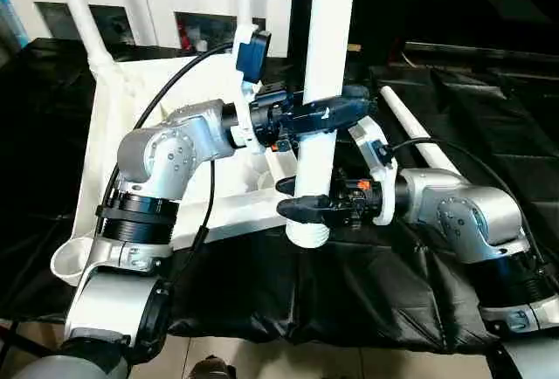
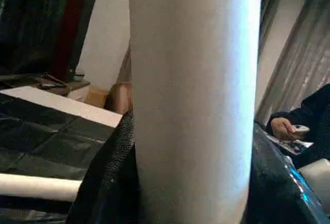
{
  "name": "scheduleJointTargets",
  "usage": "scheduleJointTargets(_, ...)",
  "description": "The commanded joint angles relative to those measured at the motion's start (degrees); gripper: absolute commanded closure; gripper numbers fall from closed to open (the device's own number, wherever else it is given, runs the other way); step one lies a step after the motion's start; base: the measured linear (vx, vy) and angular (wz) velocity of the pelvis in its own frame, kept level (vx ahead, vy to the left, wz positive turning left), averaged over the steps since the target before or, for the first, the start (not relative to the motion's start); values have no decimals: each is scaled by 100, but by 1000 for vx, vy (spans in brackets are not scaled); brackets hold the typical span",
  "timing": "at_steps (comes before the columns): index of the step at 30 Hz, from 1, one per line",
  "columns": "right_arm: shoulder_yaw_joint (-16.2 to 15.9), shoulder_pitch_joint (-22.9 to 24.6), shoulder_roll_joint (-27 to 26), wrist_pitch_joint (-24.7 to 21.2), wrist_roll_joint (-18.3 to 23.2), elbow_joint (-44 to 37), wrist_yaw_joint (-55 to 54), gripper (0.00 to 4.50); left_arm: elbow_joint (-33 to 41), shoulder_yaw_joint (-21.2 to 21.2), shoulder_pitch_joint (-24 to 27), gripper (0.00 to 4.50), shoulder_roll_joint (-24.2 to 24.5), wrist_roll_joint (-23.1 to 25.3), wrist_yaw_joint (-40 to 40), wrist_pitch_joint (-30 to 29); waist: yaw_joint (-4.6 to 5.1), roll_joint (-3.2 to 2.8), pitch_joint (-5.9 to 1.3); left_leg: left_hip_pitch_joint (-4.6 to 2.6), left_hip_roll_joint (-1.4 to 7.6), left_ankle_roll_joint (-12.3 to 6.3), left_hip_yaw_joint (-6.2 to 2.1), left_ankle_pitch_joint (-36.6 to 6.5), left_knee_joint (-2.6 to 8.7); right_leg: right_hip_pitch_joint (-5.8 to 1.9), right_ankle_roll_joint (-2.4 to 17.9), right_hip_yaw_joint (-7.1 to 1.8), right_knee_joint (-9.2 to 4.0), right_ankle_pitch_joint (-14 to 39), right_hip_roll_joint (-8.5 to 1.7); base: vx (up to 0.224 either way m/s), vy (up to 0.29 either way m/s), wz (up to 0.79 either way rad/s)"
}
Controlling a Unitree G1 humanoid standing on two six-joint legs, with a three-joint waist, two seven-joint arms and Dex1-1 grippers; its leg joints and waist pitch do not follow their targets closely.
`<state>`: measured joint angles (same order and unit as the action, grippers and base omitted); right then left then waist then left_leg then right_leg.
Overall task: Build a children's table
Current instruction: Pick table leg
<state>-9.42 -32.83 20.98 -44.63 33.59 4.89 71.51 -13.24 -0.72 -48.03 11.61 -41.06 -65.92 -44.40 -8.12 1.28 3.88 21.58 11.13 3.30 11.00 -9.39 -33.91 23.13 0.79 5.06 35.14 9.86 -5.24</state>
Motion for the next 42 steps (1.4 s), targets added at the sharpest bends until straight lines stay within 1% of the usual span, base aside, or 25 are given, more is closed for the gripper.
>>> scheduleJointTargets(1,7,10,69,-97,65,-10,4,235,149,65,-35,262,8,-137,-220,-17,7,12,-467,-93,207,48,-100,-1028,359,-322,970,-286,-411,1428,-349,0,0,0)
scheduleJointTargets(7,3,119,51,-111,111,-120,-48,245,165,38,-3,262,5,-211,-257,-57,5,12,-482,-81,202,0,-93,-883,346,-333,1095,-285,-370,1065,-340,0,0,0)
scheduleJointTargets(11,8,170,25,-95,100,-164,-101,246,173,21,14,262,-2,-178,-203,-11,4,10,-477,-87,201,-7,-90,-924,347,-332,1103,-284,-381,1133,-345,0,0,0)
scheduleJointTargets(12,14,176,17,-88,95,-167,-119,246,165,24,14,227,-6,-140,-166,26,4,9,-475,-93,202,7,-89,-954,348,-329,1091,-286,-388,1187,-347,0,0,0)
scheduleJointTargets(14,53,196,-43,-16,43,-168,-258,246,101,38,13,192,-28,55,75,185,8,30,-467,-95,203,24,-92,-1019,356,-328,1043,-285,-409,1327,-351,0,0,0)
scheduleJointTargets(16,125,196,-173,195,-136,-131,-628,247,63,-18,27,186,-89,194,371,323,6,19,-467,-95,211,59,-100,-1033,358,-320,987,-290,-411,1406,-363,0,0,0)
scheduleJointTargets(17,176,172,-280,351,-291,-83,-946,247,69,-13,51,178,-110,372,613,458,13,29,-466,-90,213,95,-104,-1019,363,-312,963,-288,-420,1428,-365,0,0,0)
scheduleJointTargets(18,223,146,-370,499,-418,-41,-1201,249,66,19,64,165,-116,570,874,557,25,27,-467,-92,219,168,-113,-1031,367,-302,902,-289,-417,1472,-369,0,0,0)
scheduleJointTargets(19,299,98,-486,582,-524,15,-1518,251,50,40,74,145,-124,770,1173,634,22,34,-467,-101,205,181,-107,-1061,370,-313,855,-283,-427,1564,-372,0,0,0)
scheduleJointTargets(21,440,21,-678,685,-650,81,-2018,251,45,21,84,143,-151,985,1639,641,44,31,-462,-99,204,238,-114,-1066,381,-299,769,-287,-426,1609,-360,0,0,0)
scheduleJointTargets(22,508,-15,-771,721,-701,107,-2259,251,47,2,90,143,-165,1068,1849,633,37,27,-468,-103,207,244,-114,-1060,380,-305,751,-287,-423,1606,-361,0,0,0)
scheduleJointTargets(23,567,-39,-867,731,-744,97,-2504,251,89,-22,107,143,-220,1174,2184,574,37,48,-466,-99,212,257,-112,-1031,383,-294,742,-294,-408,1557,-357,0,0,0)
scheduleJointTargets(24,596,-49,-919,730,-765,85,-2636,251,117,-34,118,143,-258,1240,2390,536,33,41,-472,-99,204,239,-111,-1004,381,-301,760,-290,-405,1477,-356,0,0,0)
scheduleJointTargets(26,625,-63,-1114,766,-863,-15,-3038,251,187,-141,142,143,-473,1402,3139,445,29,36,-478,-101,218,216,-109,-943,378,-298,805,-298,-383,1260,-352,0,0,0)
scheduleJointTargets(28,581,-67,-1249,833,-997,-100,-3304,251,185,-287,136,143,-683,1521,3770,371,40,50,-486,-81,208,188,-106,-890,368,-314,848,-294,-362,1074,-348,0,0,0)
scheduleJointTargets(29,550,-73,-1338,857,-1079,-155,-3465,252,167,-375,138,143,-826,1592,4108,407,39,38,-488,-80,205,174,-105,-824,362,-310,855,-294,-367,994,-344,0,0,0)
scheduleJointTargets(30,538,-78,-1415,850,-1120,-206,-3597,252,156,-443,150,143,-953,1631,4344,479,40,46,-494,-70,195,145,-103,-779,355,-323,853,-296,-368,915,-338,0,0,0)
scheduleJointTargets(32,527,-76,-1468,853,-1150,-241,-3683,252,134,-523,152,171,-1063,1630,4526,564,34,45,-497,-62,184,105,-100,-736,351,-330,832,-295,-365,869,-334,0,0,0)
scheduleJointTargets(33,498,-64,-1581,861,-1203,-313,-3863,253,26,-682,123,178,-1241,1659,4881,820,37,56,-492,-58,182,72,-98,-737,352,-324,822,-295,-377,880,-331,0,0,0)
scheduleJointTargets(36,474,-48,-1667,860,-1220,-375,-4023,253,-49,-771,102,190,-1335,1691,5100,1050,40,46,-489,-58,176,70,-100,-799,357,-320,725,-291,-401,981,-322,0,0,0)
scheduleJointTargets(37,461,-20,-1745,853,-1232,-444,-4148,253,-71,-817,90,216,-1393,1693,5200,1162,42,46,-489,-61,177,75,-105,-818,362,-318,698,-289,-404,1013,-326,0,0,0)
scheduleJointTargets(39,455,-2,-1831,854,-1278,-478,-4277,253,-20,-846,98,222,-1452,1656,5226,1129,51,25,-487,-67,181,97,-107,-844,364,-304,688,-290,-410,1020,-327,0,0,0)
scheduleJointTargets(40,450,1,-1849,854,-1296,-482,-4317,253,12,-845,108,237,-1472,1649,5226,1095,54,30,-486,-69,183,110,-107,-871,367,-304,698,-287,-407,1037,-327,0,0,0)
scheduleJointTargets(41,450,1,-1849,854,-1296,-482,-4317,253,12,-845,108,237,-1472,1649,5226,1095,54,30,-486,-69,183,110,-107,-871,367,-304,698,-287,-407,1037,-327,0,0,0)
scheduleJointTargets(42,429,8,-1871,874,-1372,-476,-4410,253,59,-822,141,250,-1495,1612,5159,1078,55,0,-484,-76,185,126,-111,-913,372,-297,683,-287,-416,1043,-324,0,0,0)
